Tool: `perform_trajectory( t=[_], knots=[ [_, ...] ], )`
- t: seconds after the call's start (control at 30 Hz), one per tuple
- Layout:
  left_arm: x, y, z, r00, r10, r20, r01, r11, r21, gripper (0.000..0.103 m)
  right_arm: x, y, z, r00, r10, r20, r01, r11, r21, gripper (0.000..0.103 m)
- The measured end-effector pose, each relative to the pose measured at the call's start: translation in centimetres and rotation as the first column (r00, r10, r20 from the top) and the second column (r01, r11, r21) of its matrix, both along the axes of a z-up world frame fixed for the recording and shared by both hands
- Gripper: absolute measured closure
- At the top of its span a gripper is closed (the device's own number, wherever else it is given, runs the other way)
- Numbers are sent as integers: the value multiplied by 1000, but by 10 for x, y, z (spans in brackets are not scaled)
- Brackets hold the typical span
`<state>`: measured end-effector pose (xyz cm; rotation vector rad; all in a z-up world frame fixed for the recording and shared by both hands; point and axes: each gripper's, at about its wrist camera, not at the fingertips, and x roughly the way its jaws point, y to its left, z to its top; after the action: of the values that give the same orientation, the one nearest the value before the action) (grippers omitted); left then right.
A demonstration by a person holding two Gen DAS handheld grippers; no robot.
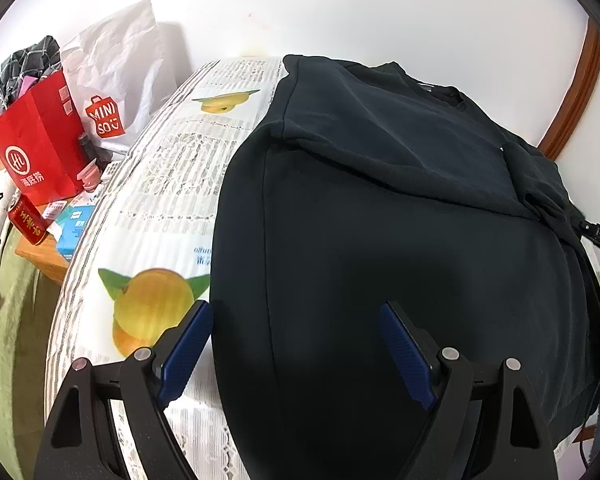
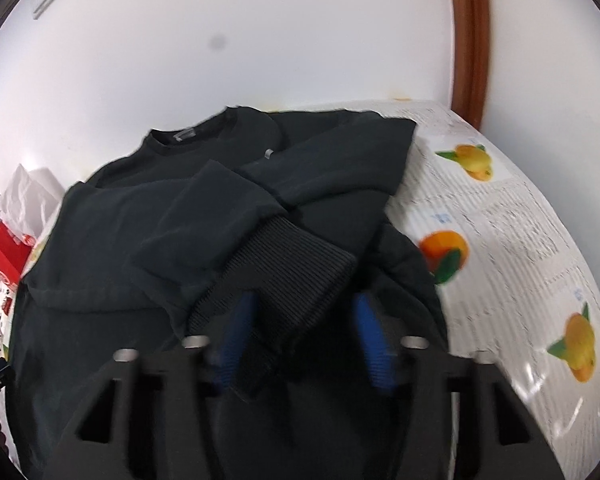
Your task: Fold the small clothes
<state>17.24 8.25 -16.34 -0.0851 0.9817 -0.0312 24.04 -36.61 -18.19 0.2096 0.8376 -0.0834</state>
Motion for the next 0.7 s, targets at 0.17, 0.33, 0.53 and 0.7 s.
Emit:
perform_trajectory(
  t=[0.17,0.33,0.53,0.7],
  knots=[
    [5,-1,2,1000,-3,7,3,1000,-1,19,-5,26,31,997,67,43,-65,997,-40,98],
    [10,2,3,1000,3,6,-3,1000,-18,19,8,66,65,980,156,121,-156,988,-16,98],
    [19,4,12,1000,-3,29,4,1000,-12,19,60,125,71,957,246,153,-258,964,61,98],
    [39,-2,18,999,-30,39,31,999,-27,20,89,169,61,918,375,125,-392,907,157,88]
  ],
)
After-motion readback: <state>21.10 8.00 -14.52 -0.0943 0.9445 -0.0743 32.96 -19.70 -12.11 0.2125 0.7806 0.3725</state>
